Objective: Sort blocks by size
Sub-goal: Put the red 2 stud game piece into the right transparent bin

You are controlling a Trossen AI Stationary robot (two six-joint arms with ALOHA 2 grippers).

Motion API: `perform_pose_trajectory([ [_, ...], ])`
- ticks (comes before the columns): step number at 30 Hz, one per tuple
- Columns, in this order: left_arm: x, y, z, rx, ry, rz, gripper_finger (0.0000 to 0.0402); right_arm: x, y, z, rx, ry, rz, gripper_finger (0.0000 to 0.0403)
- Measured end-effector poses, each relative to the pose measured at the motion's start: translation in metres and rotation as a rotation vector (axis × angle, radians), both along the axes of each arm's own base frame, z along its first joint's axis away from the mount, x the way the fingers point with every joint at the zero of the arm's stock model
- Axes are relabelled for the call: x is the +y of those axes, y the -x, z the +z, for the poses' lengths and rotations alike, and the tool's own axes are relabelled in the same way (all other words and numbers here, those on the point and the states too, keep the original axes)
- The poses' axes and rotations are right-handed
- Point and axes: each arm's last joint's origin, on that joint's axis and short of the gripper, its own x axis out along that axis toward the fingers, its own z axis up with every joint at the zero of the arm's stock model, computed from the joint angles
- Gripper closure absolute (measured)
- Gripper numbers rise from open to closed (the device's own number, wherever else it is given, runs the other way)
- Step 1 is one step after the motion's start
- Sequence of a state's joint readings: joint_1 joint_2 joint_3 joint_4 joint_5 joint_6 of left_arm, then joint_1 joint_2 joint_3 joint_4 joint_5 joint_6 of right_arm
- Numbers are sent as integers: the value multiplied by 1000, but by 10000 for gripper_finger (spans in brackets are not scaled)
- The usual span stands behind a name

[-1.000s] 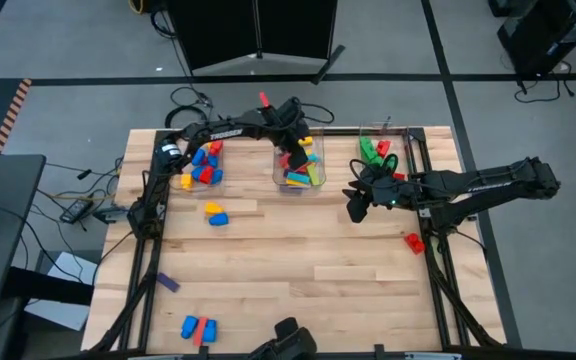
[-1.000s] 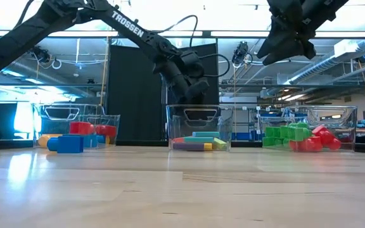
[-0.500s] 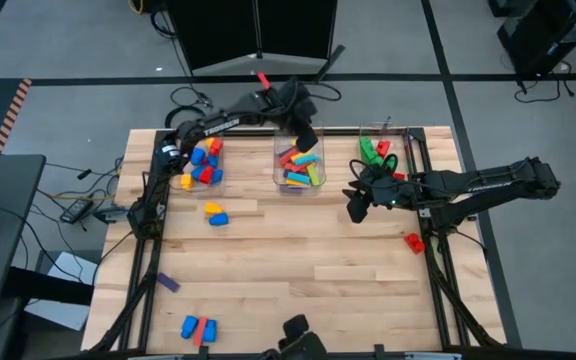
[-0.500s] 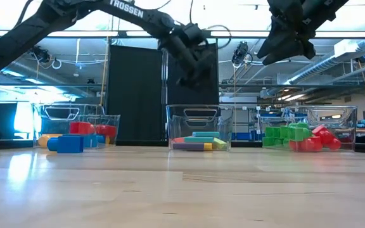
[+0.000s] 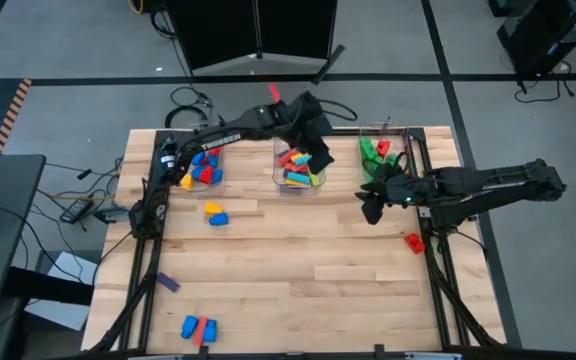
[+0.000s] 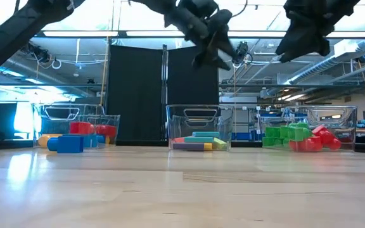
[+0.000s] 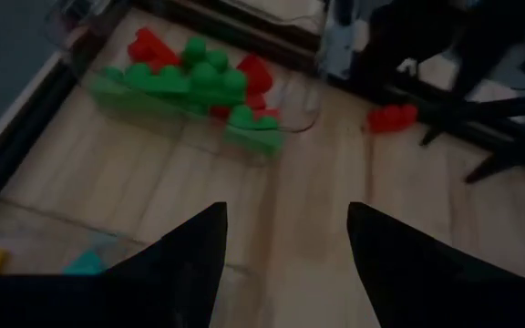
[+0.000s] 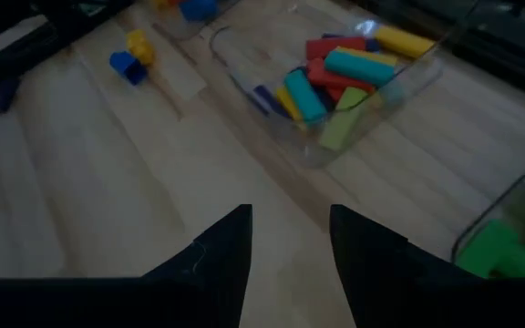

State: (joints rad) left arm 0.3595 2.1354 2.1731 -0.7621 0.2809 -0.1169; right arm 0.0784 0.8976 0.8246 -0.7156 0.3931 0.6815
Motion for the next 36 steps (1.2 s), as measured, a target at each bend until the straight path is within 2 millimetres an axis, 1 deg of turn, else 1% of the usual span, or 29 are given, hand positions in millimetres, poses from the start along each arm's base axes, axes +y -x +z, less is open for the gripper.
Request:
perform_pose_trajectory([
  [4,-25,-6,5,2,-38,15,167,0,14,3,10,-47,25,243],
  [6,-37,-10,5,15,-57,45,167,1,20,1,47,-67,38,246],
  [10,-66,-16,8,2,-77,35,167,2,25,-1,135,-83,76,256],
  [13,-88,-21,12,-23,-102,31,167,3,25,8,171,-62,105,266],
  [17,-114,-24,12,-29,-109,-15,167,3,24,24,169,-43,138,278],
  [20,-129,-24,13,-29,-119,-34,167,3,25,34,193,-41,142,282],
  [22,-137,-24,13,-21,-138,-30,167,3,25,38,252,-48,131,284],
  [26,-151,-24,12,-10,-166,-32,167,4,15,44,363,-48,122,285],
  [28,-160,-21,13,7,-192,-23,167,5,6,46,397,-46,123,285],
  [30,-168,-14,17,3,-229,37,168,7,-3,49,423,-42,131,285],
  [32,-177,-2,22,-15,-267,110,168,9,-11,51,432,-40,139,285],
  [34,-185,11,22,-50,-293,146,168,12,-18,51,440,-37,147,285],
  [36,-191,26,16,-90,-281,138,168,13,-23,50,450,-39,149,285],
])
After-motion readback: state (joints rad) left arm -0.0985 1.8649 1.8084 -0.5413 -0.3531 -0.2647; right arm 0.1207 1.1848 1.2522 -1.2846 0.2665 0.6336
